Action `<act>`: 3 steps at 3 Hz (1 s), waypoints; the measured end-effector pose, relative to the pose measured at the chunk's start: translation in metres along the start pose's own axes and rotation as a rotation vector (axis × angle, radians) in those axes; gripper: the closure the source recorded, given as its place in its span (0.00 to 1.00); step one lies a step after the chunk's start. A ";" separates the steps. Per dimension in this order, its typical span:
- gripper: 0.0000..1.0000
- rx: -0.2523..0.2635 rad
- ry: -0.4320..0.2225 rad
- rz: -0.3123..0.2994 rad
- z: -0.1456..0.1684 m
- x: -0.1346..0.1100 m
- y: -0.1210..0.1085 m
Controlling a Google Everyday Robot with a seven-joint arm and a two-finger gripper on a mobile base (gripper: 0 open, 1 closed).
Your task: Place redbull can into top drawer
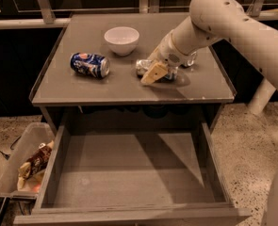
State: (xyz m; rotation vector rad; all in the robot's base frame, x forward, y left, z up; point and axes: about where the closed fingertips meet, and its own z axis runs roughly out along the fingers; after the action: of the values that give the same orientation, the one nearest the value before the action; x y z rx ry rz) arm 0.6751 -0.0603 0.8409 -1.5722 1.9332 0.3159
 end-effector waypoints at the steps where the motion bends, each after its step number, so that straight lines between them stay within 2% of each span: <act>1: 0.66 0.000 0.000 0.000 0.000 0.000 0.000; 2: 0.88 0.000 0.000 0.000 0.000 0.000 0.000; 3: 1.00 -0.014 -0.008 -0.013 -0.002 -0.004 0.003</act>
Offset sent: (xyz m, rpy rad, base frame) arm 0.0000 0.0000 0.0000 0.0000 0.0001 0.0001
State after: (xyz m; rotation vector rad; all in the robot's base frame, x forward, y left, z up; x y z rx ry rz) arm 0.6717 -0.0576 0.8438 -1.5891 1.9178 0.3305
